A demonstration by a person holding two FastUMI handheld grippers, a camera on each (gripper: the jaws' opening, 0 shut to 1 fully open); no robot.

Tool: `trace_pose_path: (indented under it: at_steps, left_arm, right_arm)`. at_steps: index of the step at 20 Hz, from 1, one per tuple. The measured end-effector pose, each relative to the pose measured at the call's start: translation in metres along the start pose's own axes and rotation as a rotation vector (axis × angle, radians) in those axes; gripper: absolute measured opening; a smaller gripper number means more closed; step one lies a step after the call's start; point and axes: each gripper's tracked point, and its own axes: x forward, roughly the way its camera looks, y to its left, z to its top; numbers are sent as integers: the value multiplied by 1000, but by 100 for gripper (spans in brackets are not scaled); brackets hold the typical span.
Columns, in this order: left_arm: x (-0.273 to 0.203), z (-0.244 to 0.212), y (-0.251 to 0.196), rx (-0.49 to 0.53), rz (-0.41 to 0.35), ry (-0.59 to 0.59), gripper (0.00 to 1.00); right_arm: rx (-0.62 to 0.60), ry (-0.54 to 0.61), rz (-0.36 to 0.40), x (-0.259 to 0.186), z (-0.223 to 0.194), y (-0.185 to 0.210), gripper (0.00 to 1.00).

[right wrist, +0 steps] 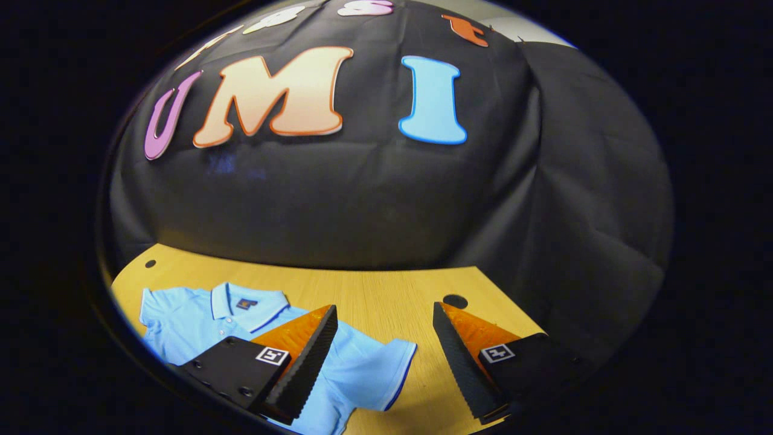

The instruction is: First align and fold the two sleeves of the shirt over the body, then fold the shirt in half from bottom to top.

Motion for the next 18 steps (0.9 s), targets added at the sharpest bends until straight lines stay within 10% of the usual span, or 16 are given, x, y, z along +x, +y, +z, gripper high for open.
trace_pose_path:
  at_steps: [15,18]
  left_arm:
    - [14,-32,17,-22,48,77,95]
    - [16,-36,16,-27,47,85,95]
  right_arm:
    - [112,368,11,43,-120,6,99]
    - [147,367,29,39,-117,16,44]
